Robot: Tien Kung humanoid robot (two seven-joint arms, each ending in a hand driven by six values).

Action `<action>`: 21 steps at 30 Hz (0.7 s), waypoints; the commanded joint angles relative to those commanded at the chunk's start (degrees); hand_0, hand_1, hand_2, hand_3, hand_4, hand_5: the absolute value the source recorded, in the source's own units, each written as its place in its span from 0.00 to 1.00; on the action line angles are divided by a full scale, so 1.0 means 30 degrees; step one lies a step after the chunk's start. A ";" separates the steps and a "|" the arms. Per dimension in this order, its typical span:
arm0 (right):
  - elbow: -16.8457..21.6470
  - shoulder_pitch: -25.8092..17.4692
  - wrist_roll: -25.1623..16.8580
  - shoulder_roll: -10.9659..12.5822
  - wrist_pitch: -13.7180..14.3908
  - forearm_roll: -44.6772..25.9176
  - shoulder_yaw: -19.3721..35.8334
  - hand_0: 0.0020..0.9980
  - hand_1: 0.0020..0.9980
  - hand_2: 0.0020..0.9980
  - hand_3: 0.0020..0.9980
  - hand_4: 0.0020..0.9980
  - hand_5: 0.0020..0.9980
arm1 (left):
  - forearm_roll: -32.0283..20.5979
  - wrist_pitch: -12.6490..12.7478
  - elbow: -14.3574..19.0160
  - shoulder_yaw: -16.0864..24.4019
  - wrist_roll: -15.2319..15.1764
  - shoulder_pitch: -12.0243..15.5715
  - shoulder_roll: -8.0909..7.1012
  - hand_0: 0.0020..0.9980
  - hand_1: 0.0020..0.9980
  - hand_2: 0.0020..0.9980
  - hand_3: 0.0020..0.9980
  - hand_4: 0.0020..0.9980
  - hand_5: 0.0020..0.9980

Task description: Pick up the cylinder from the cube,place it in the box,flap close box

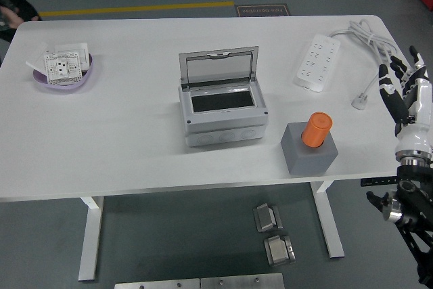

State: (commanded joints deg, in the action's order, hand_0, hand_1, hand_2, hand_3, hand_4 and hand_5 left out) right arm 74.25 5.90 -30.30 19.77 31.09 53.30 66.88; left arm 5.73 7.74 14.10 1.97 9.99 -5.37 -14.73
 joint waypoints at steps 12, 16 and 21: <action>0.0007 0.0558 -0.0096 0.0250 -0.0581 -0.0416 -0.3843 0.90 0.93 0.98 1.00 0.76 0.37 | 0.0263 -0.0004 0.0005 0.0184 0.0102 0.0050 0.0090 0.66 0.66 0.63 0.66 0.61 0.47; 0.0001 0.0717 0.0132 0.0343 -0.0820 -0.0409 -0.4428 0.90 0.93 0.98 1.00 0.76 0.37 | 0.0287 -0.0006 0.0019 0.0168 0.0100 0.0052 0.0121 0.66 0.66 0.63 0.66 0.61 0.47; -0.0359 0.1050 0.0322 0.0433 -0.1079 -0.0542 -0.5192 0.90 0.94 0.97 1.00 0.82 0.39 | 0.0189 0.0000 0.0045 0.0037 0.0031 -0.0012 0.0141 0.66 0.66 0.63 0.66 0.61 0.46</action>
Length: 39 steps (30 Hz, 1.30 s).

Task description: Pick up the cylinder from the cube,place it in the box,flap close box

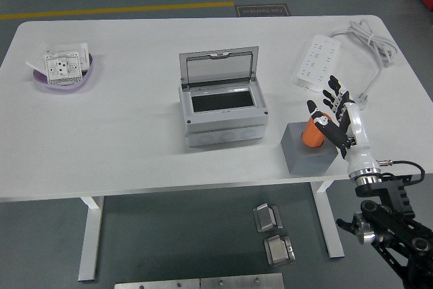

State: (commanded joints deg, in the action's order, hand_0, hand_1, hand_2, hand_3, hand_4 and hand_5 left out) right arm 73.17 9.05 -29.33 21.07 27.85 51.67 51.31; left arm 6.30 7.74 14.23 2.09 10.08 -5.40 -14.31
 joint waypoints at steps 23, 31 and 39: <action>-0.0921 0.0736 0.0310 0.0142 -0.0147 -0.0224 -0.1429 0.89 0.92 0.89 1.00 0.80 0.38 | -0.0137 -0.0074 0.0023 -0.0058 -0.0106 -0.0084 0.0051 0.66 0.66 0.63 0.66 0.61 0.46; -0.1074 0.0728 0.0783 0.0186 -0.0065 0.0328 -0.1532 0.88 0.92 0.88 0.99 0.79 0.35 | -0.0290 -0.0104 0.0037 -0.0170 -0.0206 -0.0146 0.0046 0.66 0.66 0.63 0.66 0.61 0.47; -0.1247 0.0719 0.0849 0.0232 -0.0217 0.0145 -0.1591 0.88 0.92 0.87 0.99 0.86 0.18 | -0.0297 -0.0144 0.0031 -0.0126 -0.0225 -0.0157 0.0034 0.66 0.66 0.63 0.66 0.60 0.46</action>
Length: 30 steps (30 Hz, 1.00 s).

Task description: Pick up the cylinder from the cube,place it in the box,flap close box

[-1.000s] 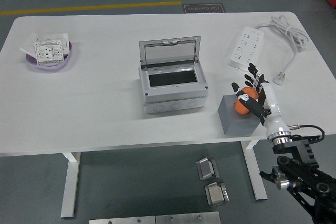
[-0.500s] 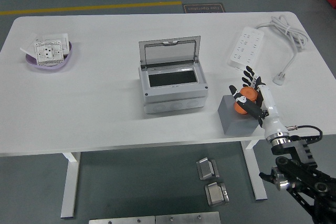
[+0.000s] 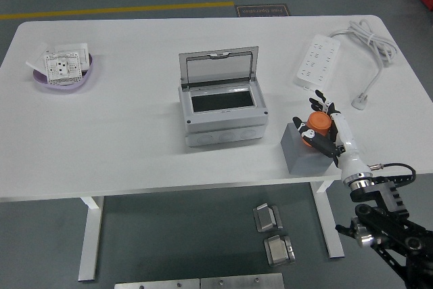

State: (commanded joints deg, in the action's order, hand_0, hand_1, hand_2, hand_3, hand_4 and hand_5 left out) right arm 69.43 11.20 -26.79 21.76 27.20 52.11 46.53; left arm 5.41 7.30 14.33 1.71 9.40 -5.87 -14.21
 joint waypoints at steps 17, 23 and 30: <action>0.0014 0.0015 0.0207 0.0009 0.0684 0.0044 -0.0300 0.79 0.77 0.67 0.85 0.38 0.00 | -0.0234 -0.0038 0.0004 -0.0108 -0.0126 -0.0057 0.0008 0.66 0.66 0.63 0.66 0.61 0.46; 0.0199 0.0038 0.0280 -0.0003 0.0918 -0.0236 -0.0317 0.72 0.64 0.55 0.64 0.00 0.01 | -0.0380 -0.0050 0.0012 -0.0183 -0.0185 -0.0070 0.0017 0.66 0.66 0.63 0.66 0.61 0.47; 0.0252 0.0087 0.0335 -0.0010 0.0997 -0.0348 -0.0402 0.62 0.50 0.46 0.40 0.00 0.00 | -0.0470 -0.0063 0.0018 -0.0229 -0.0231 -0.0105 0.0028 0.66 0.66 0.64 0.67 0.62 0.47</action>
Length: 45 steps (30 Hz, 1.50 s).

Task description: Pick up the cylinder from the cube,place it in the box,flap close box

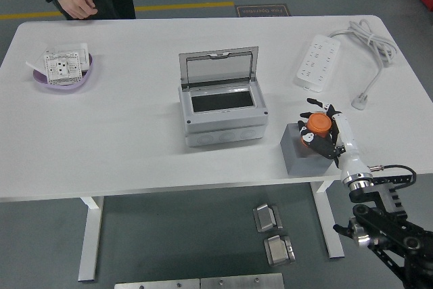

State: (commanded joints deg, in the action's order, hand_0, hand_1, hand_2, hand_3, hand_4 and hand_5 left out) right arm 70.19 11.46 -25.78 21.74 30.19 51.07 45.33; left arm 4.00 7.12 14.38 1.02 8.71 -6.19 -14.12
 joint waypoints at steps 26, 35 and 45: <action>0.0629 0.1160 0.0541 0.0435 0.0796 0.1094 0.0111 0.60 0.38 0.27 0.25 0.00 0.00 | 0.0487 -0.0019 -0.0036 0.0418 0.0183 0.0079 0.0050 0.66 0.65 0.64 0.67 0.64 0.49; 0.0736 0.3306 0.2184 0.0498 0.1557 0.3303 -0.0996 0.56 0.39 0.28 0.26 0.00 0.00 | 0.0916 0.0021 -0.0083 0.0772 0.0348 0.0104 0.0002 0.66 0.65 0.64 0.67 0.64 0.50; 0.0318 0.7048 0.5983 -0.0495 0.1057 0.7708 -0.3487 0.17 0.24 0.28 0.25 0.00 0.00 | 0.1698 0.0041 -0.0142 0.1446 0.0704 0.0238 -0.0089 0.66 0.65 0.64 0.67 0.64 0.51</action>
State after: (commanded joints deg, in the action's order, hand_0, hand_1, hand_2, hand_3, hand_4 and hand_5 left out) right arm 71.14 32.61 -7.83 20.25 33.36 74.19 34.87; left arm 9.09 7.24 13.95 5.36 10.82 -5.48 -14.39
